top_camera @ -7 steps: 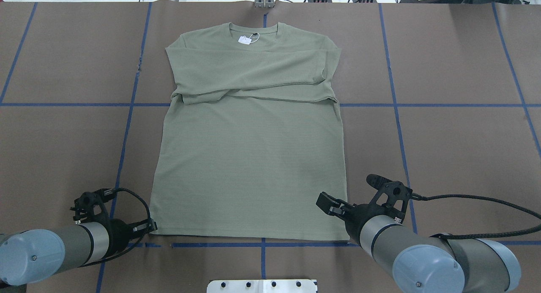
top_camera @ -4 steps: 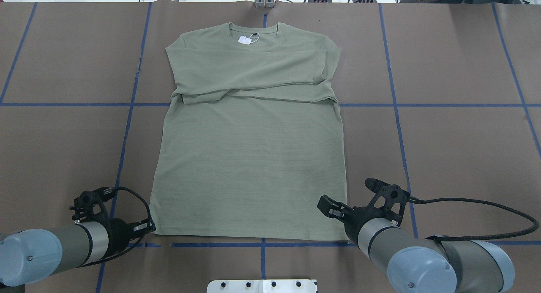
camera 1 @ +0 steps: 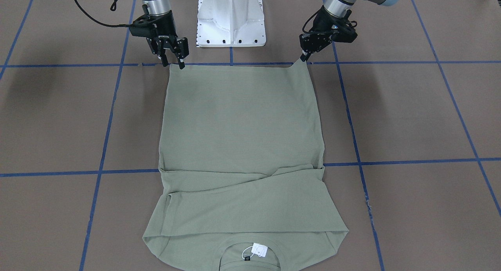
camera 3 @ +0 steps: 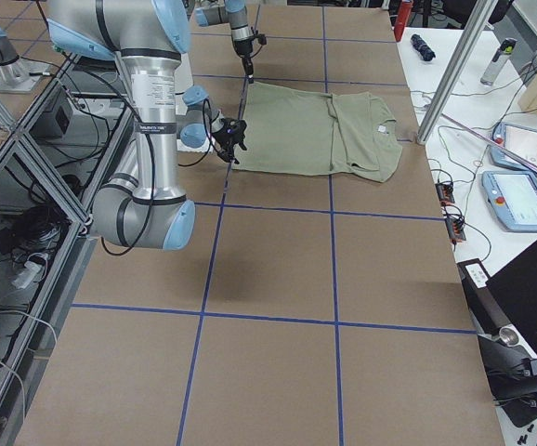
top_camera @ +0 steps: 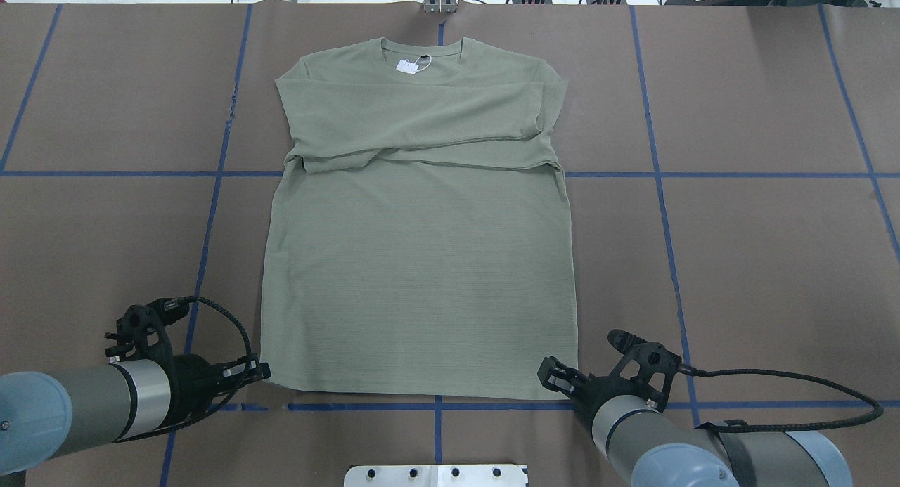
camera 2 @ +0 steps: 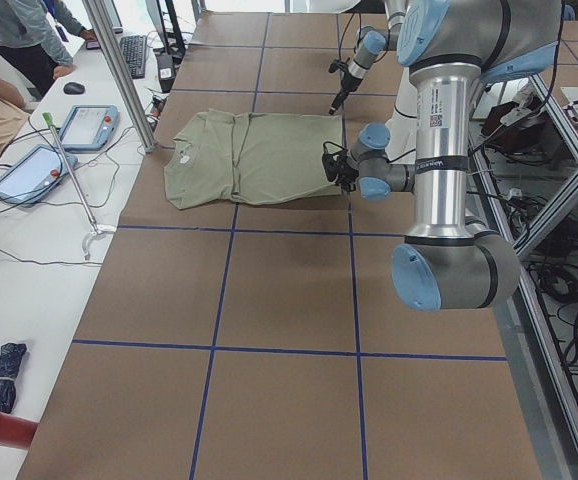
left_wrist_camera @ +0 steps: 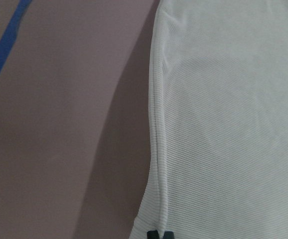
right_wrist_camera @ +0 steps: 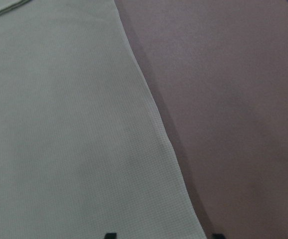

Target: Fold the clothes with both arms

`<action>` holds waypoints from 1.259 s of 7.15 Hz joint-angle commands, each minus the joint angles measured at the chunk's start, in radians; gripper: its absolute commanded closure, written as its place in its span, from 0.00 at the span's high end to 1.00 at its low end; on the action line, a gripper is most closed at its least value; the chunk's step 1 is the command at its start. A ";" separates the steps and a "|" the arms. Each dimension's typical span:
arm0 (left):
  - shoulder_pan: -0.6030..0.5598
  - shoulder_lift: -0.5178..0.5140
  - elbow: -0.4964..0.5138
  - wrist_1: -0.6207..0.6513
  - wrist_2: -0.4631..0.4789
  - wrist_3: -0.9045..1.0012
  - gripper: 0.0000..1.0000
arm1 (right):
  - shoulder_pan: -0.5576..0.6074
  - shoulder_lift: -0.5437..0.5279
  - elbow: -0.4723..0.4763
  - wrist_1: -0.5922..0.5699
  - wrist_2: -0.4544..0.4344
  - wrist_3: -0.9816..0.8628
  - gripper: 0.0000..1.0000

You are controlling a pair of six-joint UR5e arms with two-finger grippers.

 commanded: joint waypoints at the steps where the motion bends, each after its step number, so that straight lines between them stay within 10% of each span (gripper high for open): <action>1: -0.003 -0.001 -0.013 0.000 -0.001 0.000 0.00 | -0.055 -0.021 -0.002 -0.009 -0.044 0.004 0.67; 9: -0.002 -0.001 -0.028 0.000 -0.001 0.000 0.00 | -0.063 -0.003 -0.054 -0.009 -0.089 0.003 0.53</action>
